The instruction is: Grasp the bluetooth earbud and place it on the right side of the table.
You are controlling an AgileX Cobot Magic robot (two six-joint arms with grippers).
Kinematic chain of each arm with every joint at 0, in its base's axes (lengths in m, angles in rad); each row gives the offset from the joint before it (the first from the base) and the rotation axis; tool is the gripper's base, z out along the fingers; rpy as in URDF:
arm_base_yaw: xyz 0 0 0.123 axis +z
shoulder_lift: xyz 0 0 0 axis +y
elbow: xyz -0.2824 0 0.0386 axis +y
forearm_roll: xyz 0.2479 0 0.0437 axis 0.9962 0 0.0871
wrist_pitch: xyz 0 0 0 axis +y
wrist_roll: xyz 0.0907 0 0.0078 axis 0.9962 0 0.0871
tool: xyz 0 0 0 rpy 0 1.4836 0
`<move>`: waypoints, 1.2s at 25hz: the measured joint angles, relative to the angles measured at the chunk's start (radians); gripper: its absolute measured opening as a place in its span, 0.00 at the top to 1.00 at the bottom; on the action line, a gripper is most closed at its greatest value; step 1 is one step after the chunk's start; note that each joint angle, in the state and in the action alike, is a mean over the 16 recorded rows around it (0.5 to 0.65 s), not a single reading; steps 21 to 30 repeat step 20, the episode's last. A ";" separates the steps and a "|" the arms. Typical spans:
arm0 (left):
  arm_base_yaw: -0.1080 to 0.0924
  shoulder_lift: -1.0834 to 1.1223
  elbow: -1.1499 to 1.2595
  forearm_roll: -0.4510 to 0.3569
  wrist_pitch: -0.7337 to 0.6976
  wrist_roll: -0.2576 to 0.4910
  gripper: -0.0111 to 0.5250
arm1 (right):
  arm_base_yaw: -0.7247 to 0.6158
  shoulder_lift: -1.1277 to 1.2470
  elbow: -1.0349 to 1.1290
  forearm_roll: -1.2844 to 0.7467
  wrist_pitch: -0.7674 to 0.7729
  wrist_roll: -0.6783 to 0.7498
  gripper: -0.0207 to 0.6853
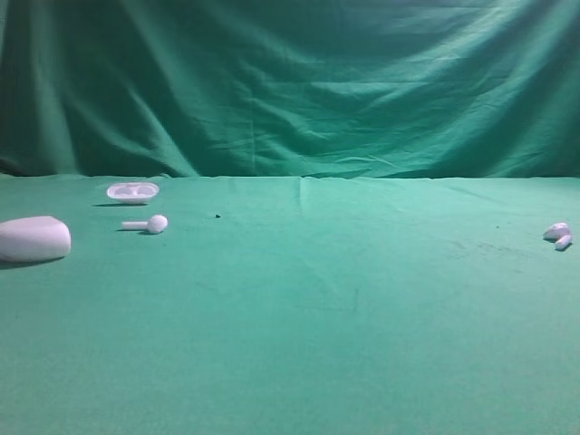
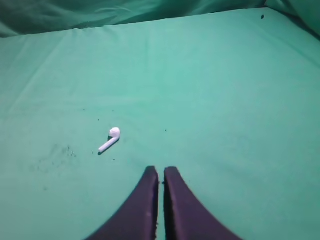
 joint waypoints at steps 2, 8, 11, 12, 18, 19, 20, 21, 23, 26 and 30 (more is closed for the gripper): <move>0.000 0.000 0.000 0.000 0.000 0.000 0.98 | 0.000 -0.010 0.011 -0.002 -0.002 -0.001 0.97; 0.000 0.000 0.000 0.000 0.000 0.000 0.98 | 0.000 -0.031 0.020 -0.006 0.000 -0.004 0.97; 0.000 0.000 0.000 0.000 0.000 0.000 0.98 | 0.000 -0.033 0.020 -0.007 0.001 -0.005 0.97; 0.000 0.000 0.000 0.000 0.000 0.000 0.98 | 0.000 -0.034 0.020 -0.007 0.001 -0.005 0.97; 0.000 0.000 0.000 0.000 0.000 0.000 0.98 | 0.000 -0.034 0.020 -0.008 0.001 -0.005 0.97; 0.000 0.000 0.000 0.000 0.000 0.000 0.98 | 0.000 -0.034 0.020 -0.008 0.001 -0.005 0.97; 0.000 0.000 0.000 0.000 0.000 0.000 0.98 | 0.000 -0.034 0.020 -0.008 0.001 -0.005 0.97; 0.000 0.000 0.000 0.000 0.000 0.000 0.98 | 0.000 -0.034 0.020 -0.008 0.001 -0.005 0.97; 0.000 0.000 0.000 0.000 0.000 0.000 0.98 | 0.000 -0.034 0.020 -0.008 0.001 -0.005 0.97; 0.000 0.000 0.000 0.000 0.000 0.000 0.98 | 0.000 -0.034 0.020 -0.008 0.001 -0.005 0.97; 0.000 0.000 0.000 0.000 0.000 0.000 0.98 | 0.000 -0.034 0.020 -0.008 0.001 -0.005 0.97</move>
